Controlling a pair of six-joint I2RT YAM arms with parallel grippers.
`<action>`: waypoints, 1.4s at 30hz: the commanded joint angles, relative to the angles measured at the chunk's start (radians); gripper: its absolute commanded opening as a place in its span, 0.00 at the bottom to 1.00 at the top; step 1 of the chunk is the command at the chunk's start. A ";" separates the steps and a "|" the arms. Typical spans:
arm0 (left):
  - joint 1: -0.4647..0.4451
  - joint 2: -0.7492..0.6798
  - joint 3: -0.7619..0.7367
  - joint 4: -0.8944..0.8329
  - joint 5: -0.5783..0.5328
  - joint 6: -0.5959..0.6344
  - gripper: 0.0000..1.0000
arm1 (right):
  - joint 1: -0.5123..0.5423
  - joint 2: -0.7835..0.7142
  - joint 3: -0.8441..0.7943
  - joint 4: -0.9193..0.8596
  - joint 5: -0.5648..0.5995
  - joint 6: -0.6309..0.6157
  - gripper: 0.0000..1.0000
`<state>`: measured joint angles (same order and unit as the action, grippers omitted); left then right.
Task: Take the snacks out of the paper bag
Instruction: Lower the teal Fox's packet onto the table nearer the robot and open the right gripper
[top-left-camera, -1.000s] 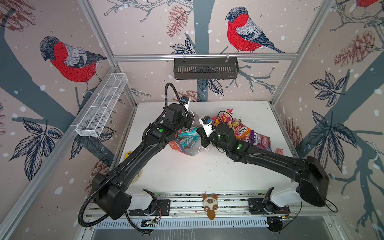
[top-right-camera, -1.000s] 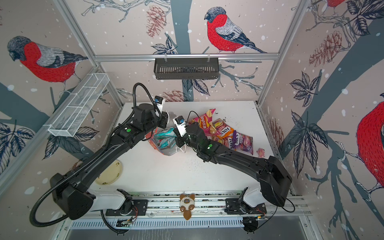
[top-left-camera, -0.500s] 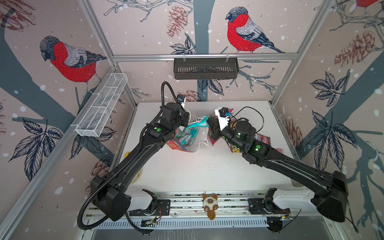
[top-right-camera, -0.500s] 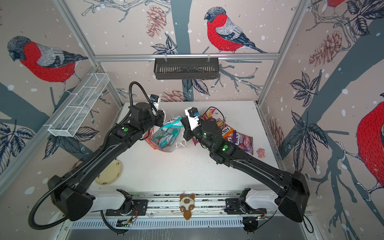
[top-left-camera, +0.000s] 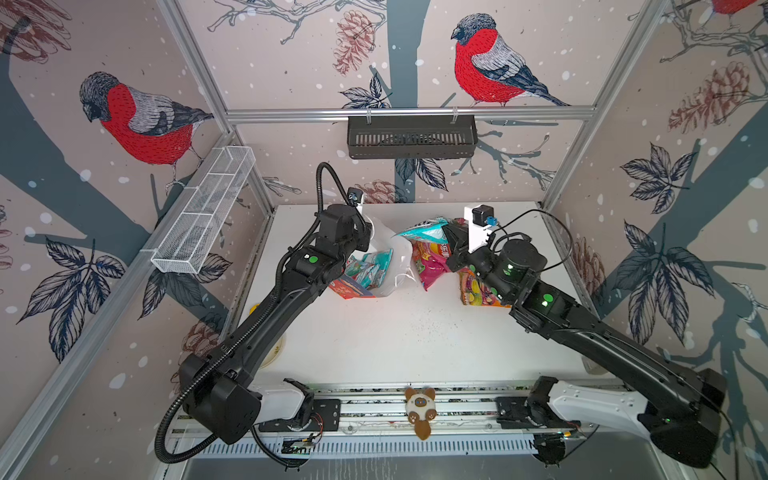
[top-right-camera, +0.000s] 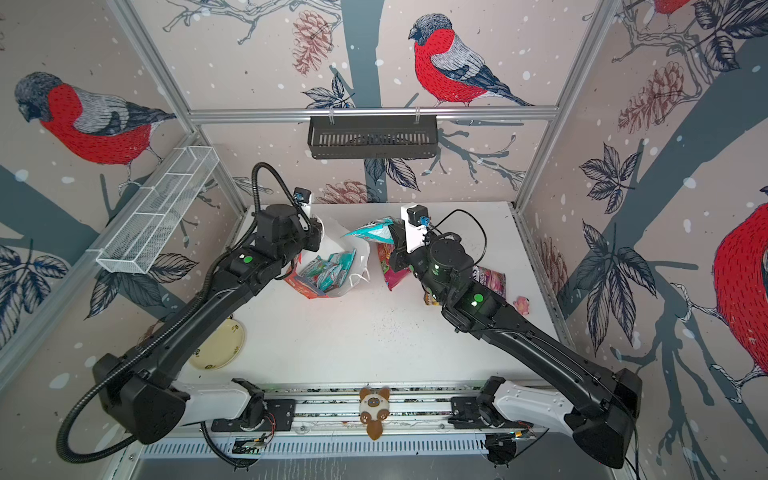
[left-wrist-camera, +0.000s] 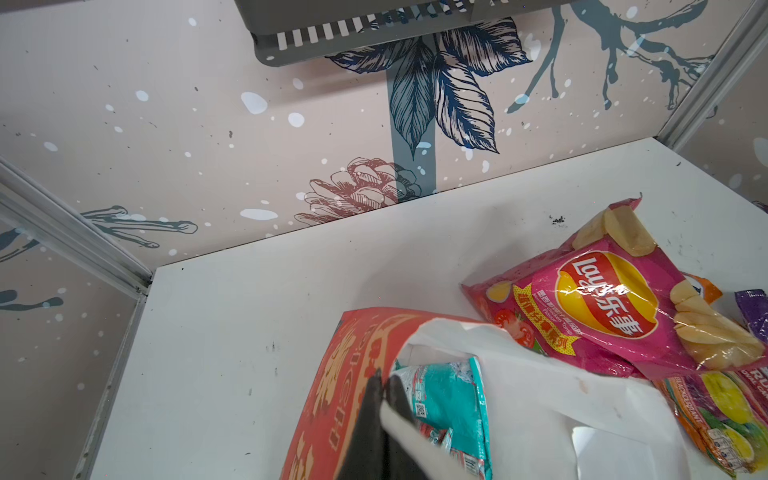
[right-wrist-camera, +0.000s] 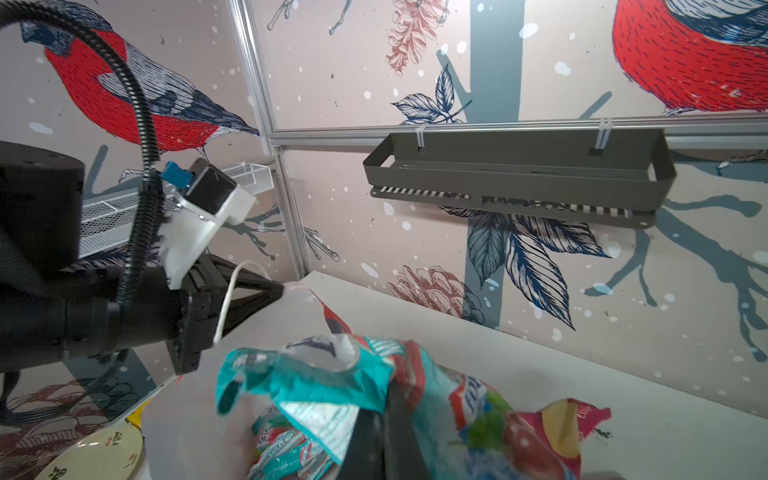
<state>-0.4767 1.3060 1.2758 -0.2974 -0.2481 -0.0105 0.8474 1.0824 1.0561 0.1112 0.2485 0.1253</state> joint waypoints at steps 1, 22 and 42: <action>0.015 -0.020 -0.017 0.063 -0.033 0.012 0.00 | -0.003 -0.020 -0.012 -0.071 0.085 -0.004 0.00; 0.021 -0.033 -0.045 0.130 0.061 0.014 0.00 | 0.001 0.010 -0.229 -0.442 0.091 0.291 0.00; 0.022 -0.029 -0.029 0.143 0.145 0.016 0.00 | 0.029 0.258 -0.232 -0.386 0.177 0.350 0.00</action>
<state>-0.4557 1.2835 1.2453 -0.2520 -0.1211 -0.0002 0.8719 1.3327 0.8242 -0.2855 0.4217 0.4454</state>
